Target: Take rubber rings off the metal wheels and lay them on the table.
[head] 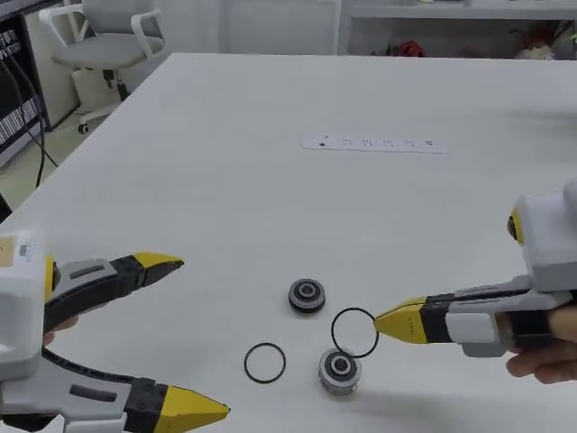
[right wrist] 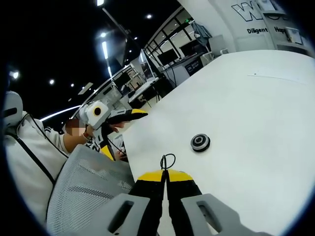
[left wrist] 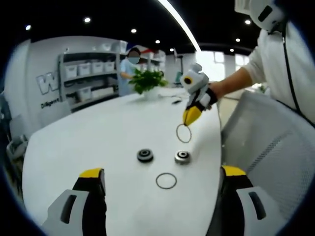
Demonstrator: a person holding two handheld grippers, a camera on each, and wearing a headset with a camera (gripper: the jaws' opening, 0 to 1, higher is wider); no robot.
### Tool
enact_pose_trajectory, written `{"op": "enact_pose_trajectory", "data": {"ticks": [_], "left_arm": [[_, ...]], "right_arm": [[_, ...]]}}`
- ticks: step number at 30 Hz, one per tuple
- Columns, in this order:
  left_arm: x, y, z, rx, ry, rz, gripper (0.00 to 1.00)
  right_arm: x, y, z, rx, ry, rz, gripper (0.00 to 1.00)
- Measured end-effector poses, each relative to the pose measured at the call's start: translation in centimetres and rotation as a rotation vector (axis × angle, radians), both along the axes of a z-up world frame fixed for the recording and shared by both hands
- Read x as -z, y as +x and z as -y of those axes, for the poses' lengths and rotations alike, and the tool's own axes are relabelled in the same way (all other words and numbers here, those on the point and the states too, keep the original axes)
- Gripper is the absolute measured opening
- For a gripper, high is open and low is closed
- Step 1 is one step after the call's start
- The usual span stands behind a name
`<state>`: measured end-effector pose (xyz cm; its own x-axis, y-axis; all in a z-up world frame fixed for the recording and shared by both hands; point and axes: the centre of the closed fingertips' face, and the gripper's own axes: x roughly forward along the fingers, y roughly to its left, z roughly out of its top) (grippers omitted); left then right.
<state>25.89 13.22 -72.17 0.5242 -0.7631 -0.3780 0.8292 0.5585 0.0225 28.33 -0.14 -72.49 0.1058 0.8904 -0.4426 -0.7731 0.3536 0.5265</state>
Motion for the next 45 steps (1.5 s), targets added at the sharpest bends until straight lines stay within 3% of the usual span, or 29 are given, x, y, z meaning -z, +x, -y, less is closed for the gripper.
{"op": "enact_pose_trajectory", "data": {"ticks": [15, 25, 33, 45], "left_arm": [[0.3, -0.5, -0.8, -0.036, -0.020, -0.007, 0.99], [0.6, -1.0, -1.2, -0.049, -0.027, -0.012, 0.98], [1.0, -1.1, -1.6, -0.077, -0.040, -0.020, 1.00], [1.2, -1.0, -1.8, -0.097, -0.047, -0.022, 1.00]], "right_arm": [[-2.1, 0.2, -1.8, -0.032, 0.029, 0.008, 0.00], [-2.3, 0.6, -3.4, -0.073, 0.018, 0.013, 0.00], [-1.8, 0.5, -4.6, -0.107, 0.010, 0.009, 0.00], [0.2, 0.2, -6.1, -0.146, -0.013, -0.015, 0.00]]}}
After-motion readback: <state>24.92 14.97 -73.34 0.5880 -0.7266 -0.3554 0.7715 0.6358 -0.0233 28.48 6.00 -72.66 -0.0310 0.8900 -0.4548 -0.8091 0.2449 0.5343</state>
